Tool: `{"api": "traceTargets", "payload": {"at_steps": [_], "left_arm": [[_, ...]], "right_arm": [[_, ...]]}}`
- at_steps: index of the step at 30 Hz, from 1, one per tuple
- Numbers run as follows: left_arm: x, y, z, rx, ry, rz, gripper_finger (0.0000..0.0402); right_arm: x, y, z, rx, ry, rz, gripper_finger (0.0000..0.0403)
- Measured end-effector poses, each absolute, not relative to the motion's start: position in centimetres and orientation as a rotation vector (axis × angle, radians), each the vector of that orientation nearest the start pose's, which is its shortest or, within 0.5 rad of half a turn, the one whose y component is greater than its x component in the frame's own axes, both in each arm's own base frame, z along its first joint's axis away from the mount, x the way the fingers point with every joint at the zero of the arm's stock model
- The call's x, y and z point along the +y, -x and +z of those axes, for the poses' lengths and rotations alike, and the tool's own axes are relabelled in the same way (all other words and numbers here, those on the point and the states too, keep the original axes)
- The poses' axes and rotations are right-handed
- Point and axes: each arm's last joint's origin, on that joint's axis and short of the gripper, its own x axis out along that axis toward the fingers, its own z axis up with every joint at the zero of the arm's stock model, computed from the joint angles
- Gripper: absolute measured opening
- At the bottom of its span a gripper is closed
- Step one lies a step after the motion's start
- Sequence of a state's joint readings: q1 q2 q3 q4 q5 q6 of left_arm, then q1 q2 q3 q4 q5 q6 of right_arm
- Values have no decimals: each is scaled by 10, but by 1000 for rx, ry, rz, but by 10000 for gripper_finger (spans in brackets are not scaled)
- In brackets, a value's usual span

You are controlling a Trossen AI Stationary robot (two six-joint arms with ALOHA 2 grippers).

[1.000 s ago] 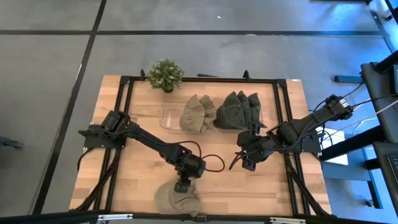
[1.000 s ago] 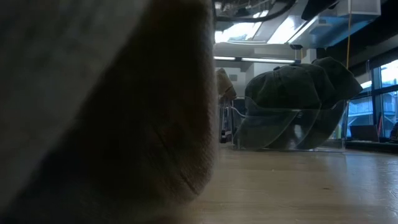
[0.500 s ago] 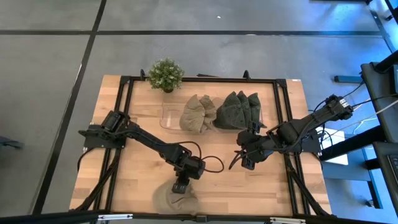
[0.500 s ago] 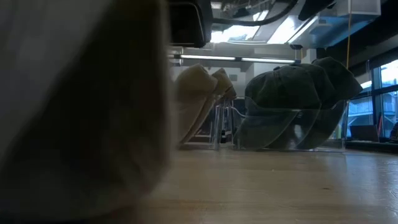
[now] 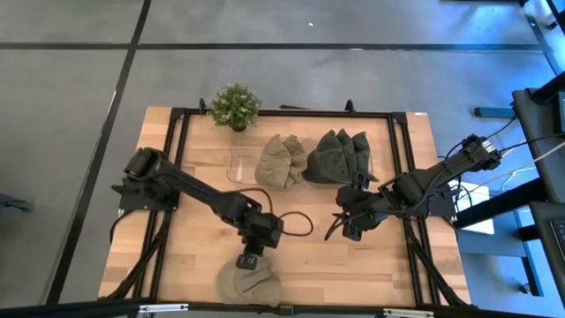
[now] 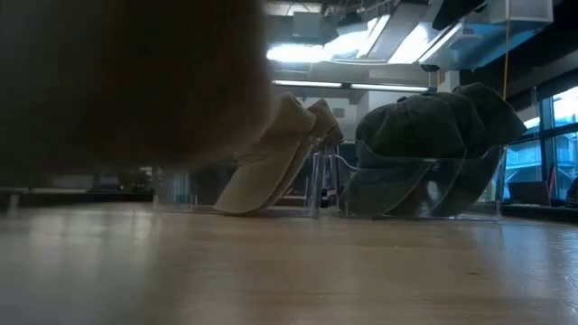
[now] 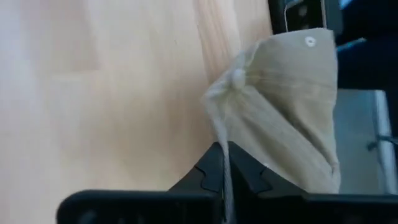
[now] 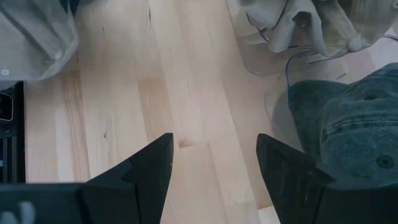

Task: Pick & Place hat
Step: Put the brown cap into the left transparent bin

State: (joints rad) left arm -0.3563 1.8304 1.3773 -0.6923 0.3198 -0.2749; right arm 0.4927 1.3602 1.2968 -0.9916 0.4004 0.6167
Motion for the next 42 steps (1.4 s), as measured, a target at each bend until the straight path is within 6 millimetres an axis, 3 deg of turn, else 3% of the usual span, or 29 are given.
{"api": "traceTargets", "payload": {"at_steps": [6,12,19,30,42], "left_arm": [[-121,-327,278,1036,181,-358,4],[-100,-294,338,803,127,-310,3],[-68,-256,385,586,-36,-211,3],[-15,-234,409,469,-210,-176,3],[41,-228,408,425,-185,-340,3]], "right_arm": [[113,-234,324,923,-115,-209,232],[108,-236,324,906,-108,-250,232],[96,-242,325,865,-97,-345,232],[69,-254,328,784,-127,-495,232],[46,-262,331,749,-168,-566,232]]}}
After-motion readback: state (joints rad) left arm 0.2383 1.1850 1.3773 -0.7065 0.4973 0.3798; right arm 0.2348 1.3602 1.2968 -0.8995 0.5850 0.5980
